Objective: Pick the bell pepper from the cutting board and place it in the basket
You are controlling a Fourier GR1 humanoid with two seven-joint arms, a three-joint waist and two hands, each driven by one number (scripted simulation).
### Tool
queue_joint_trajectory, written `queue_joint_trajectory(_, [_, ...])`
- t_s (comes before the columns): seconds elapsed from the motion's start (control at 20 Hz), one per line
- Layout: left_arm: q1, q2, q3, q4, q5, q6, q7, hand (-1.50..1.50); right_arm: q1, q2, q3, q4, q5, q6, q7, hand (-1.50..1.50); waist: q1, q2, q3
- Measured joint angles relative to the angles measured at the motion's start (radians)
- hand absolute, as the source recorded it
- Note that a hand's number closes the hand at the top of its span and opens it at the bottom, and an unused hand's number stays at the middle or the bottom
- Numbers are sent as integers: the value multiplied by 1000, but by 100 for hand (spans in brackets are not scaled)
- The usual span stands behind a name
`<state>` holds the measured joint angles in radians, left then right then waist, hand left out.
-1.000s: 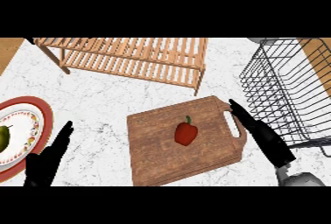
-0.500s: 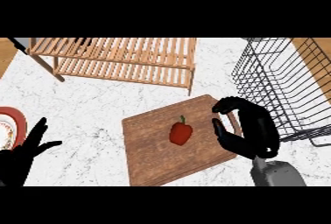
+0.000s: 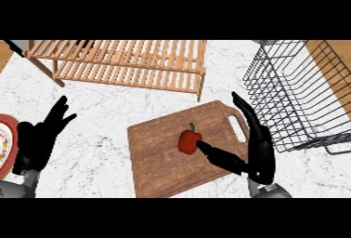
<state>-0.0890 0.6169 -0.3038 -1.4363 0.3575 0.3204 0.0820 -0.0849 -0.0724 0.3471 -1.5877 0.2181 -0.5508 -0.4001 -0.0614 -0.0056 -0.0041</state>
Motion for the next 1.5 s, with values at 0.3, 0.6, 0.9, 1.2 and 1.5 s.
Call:
queue_joint_trajectory(0.3, [-30, -5, -4, 12, -12, 6, 25, 0, 99, -198, 42, -38, 243, 43, 286, -150, -9, -6, -7])
queue_joint_trajectory(0.6, [-68, -21, -12, 20, -21, 7, 50, 0, 138, -329, 144, -232, 329, 296, 616, -150, 8, -6, -5])
queue_joint_trajectory(0.9, [-105, -51, -15, 44, -35, -9, 62, 0, 121, -351, 207, -541, 348, 518, 992, -150, 35, -1, -1])
queue_joint_trajectory(1.2, [-131, -106, 5, 75, -87, -37, 66, 0, 98, -275, 235, -658, 426, 598, 1202, -150, 52, 3, 3])
queue_joint_trajectory(1.5, [-129, -140, 41, 63, -140, -63, 91, 0, 102, -209, 255, -659, 548, 593, 1246, -150, 58, 4, 4])
